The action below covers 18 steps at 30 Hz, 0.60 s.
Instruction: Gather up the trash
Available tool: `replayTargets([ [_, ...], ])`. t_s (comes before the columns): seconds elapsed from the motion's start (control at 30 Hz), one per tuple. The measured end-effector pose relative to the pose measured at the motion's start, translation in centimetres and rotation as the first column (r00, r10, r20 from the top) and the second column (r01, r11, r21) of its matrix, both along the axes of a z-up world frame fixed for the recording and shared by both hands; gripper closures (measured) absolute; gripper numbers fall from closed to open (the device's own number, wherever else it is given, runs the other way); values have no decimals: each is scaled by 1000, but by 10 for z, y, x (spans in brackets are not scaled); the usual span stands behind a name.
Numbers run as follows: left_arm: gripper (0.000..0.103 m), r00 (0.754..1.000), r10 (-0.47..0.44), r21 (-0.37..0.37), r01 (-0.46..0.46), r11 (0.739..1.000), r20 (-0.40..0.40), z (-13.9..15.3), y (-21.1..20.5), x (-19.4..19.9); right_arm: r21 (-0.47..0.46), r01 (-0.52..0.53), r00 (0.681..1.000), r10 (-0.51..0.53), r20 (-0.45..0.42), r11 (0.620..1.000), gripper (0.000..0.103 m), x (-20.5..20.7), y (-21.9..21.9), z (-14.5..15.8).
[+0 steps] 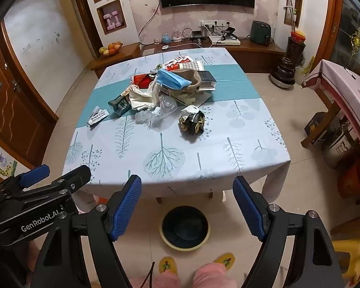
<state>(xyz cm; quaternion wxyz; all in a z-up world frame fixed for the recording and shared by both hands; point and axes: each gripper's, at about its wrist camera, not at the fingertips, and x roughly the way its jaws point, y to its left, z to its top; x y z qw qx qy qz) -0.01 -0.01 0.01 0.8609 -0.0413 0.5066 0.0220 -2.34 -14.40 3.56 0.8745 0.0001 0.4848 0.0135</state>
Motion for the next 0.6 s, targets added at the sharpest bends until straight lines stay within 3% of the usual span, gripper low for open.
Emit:
replayTargets([
  [0.6, 18, 1000, -1, 2, 1, 1000, -10, -5, 4, -15, 1, 0, 1000, 0, 2, 1000, 23, -6, 5, -1],
])
